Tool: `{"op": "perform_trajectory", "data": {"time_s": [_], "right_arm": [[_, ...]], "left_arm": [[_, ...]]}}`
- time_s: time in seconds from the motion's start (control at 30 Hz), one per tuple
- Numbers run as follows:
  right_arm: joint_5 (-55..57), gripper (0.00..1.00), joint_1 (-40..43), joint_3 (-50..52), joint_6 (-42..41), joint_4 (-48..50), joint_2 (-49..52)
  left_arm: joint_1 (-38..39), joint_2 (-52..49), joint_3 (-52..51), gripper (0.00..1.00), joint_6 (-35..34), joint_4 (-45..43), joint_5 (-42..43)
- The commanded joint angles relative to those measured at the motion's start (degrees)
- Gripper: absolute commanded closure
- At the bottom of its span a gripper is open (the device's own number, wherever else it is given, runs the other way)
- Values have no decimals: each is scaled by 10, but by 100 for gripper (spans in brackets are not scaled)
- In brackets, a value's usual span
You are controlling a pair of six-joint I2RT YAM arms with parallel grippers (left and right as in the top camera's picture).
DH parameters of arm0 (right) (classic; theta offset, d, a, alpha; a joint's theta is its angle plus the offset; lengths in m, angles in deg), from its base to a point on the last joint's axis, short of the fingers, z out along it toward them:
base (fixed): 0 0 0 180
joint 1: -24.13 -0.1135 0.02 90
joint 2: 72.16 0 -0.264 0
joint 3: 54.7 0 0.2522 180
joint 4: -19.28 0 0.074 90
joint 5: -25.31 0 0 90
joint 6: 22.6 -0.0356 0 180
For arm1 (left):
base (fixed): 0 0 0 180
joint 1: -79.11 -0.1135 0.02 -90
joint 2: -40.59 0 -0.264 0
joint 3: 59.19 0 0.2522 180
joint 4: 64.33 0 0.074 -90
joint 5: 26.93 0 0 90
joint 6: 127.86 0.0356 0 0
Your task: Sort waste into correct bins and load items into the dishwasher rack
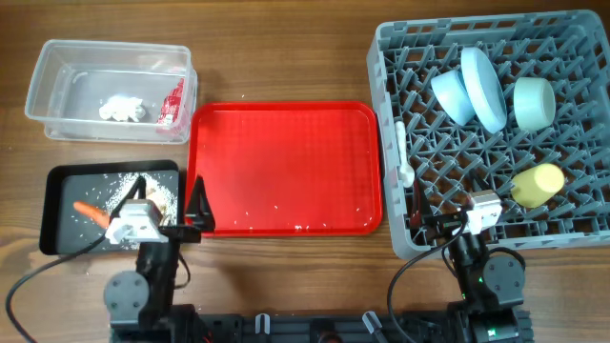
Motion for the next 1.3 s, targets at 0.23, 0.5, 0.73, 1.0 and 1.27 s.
{"op": "perform_trajectory", "data": {"time_s": [0.23, 0.5, 0.73, 1.0, 1.27], "right_arm": [[-9, 0, 4, 0, 8, 1, -5], [-9, 0, 4, 0, 8, 1, -5], [-9, 0, 4, 0, 8, 1, -5], [-9, 0, 4, 0, 8, 1, -5], [-9, 0, 4, 0, 8, 1, -5]], "left_arm": [[-4, 6, -100, 0, 42, -32, 31], [-4, 6, -100, 0, 42, -32, 31], [-4, 5, -100, 0, 43, -32, 31], [-4, 5, -100, 0, 43, -32, 31], [-4, 5, -100, 0, 42, -32, 31]]}}
